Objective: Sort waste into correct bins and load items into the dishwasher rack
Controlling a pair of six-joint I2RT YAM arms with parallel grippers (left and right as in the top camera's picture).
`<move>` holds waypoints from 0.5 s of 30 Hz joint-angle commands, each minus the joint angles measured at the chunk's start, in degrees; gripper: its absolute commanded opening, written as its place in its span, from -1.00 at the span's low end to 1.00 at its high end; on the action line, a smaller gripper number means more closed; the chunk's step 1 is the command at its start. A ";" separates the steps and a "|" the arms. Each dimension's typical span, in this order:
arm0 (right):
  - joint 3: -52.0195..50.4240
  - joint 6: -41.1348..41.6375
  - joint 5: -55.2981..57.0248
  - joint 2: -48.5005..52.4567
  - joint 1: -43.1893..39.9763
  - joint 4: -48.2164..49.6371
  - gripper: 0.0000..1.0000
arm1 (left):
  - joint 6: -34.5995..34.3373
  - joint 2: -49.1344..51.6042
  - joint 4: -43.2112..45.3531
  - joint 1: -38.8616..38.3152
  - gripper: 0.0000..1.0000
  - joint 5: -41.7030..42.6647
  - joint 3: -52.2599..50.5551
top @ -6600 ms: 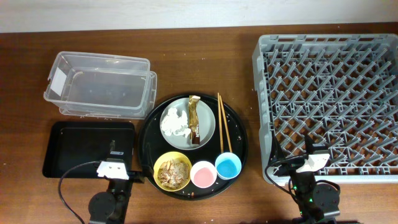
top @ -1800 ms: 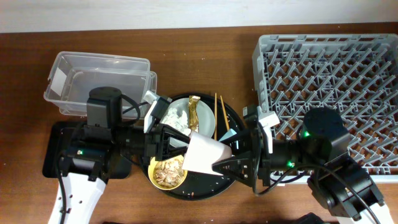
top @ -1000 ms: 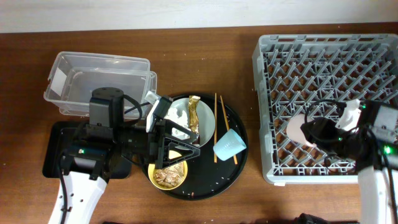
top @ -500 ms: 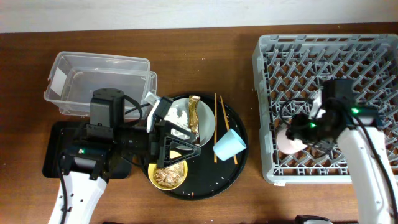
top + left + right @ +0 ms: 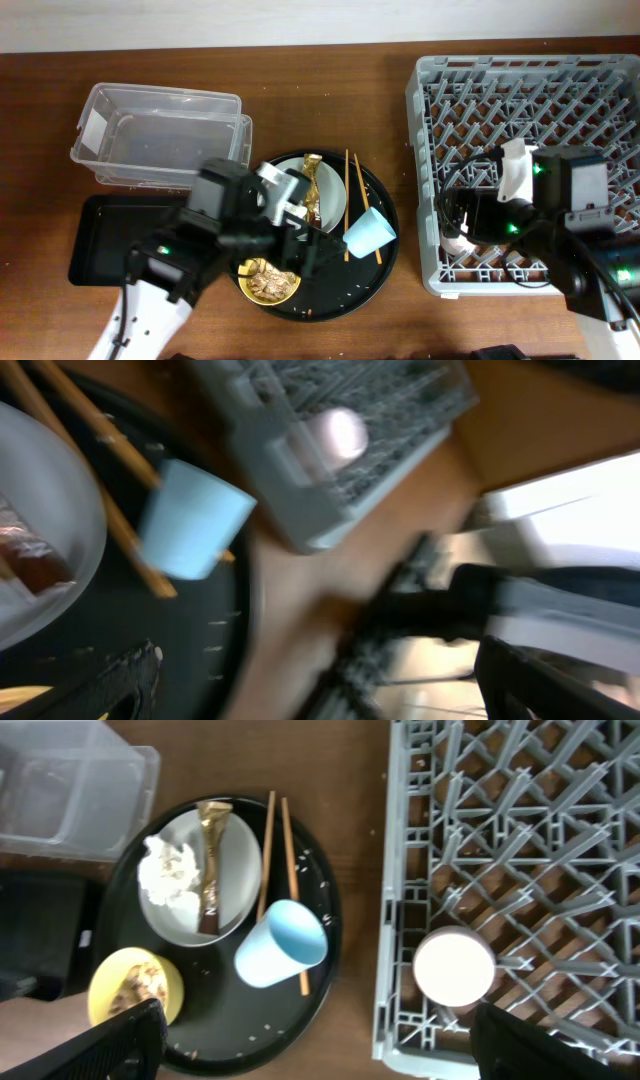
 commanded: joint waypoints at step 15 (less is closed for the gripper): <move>-5.31 -10.95 -4.31 32.35 15.41 9.64 0.39 | -6.51 -8.33 -22.56 -8.17 0.98 -36.20 18.82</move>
